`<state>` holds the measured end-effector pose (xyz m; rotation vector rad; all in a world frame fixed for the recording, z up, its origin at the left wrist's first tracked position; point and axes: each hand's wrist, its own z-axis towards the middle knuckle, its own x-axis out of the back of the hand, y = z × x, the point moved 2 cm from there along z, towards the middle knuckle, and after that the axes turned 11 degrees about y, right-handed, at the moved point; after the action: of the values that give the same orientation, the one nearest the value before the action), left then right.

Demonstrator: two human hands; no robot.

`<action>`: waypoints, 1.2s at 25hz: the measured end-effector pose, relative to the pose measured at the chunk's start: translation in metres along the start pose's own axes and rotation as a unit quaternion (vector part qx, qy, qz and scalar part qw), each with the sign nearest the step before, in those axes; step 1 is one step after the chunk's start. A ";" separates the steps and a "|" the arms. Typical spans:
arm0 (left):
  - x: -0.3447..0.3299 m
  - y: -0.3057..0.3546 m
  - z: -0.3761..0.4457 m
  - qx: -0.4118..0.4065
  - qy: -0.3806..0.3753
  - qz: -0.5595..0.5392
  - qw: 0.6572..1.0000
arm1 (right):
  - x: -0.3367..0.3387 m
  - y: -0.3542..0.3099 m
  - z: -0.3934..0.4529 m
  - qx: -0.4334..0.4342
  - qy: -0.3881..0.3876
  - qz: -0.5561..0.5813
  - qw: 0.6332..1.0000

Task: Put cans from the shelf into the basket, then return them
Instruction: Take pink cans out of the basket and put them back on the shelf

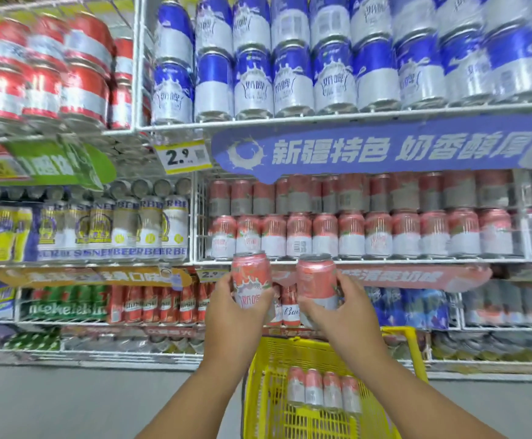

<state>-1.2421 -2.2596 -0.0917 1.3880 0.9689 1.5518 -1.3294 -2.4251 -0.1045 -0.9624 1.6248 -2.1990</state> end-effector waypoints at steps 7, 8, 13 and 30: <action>0.005 0.036 0.021 0.012 0.009 0.027 1.000 | -0.004 -0.034 0.038 0.010 -0.040 -0.001 0.999; 0.006 0.036 0.026 0.013 0.012 0.026 1.000 | -0.006 -0.038 0.044 0.013 -0.043 -0.010 0.999; 0.005 0.025 0.074 0.035 0.035 0.036 0.998 | -0.034 -0.050 0.071 -0.002 -0.069 -0.038 0.997; -0.053 -0.007 0.277 0.034 -0.014 0.091 0.995 | -0.183 -0.061 0.196 -0.133 -0.025 -0.030 0.990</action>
<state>-0.9632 -2.3000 -0.0905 1.5794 0.9071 1.6407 -1.0568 -2.4520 -0.0825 -1.1375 1.9234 -2.0114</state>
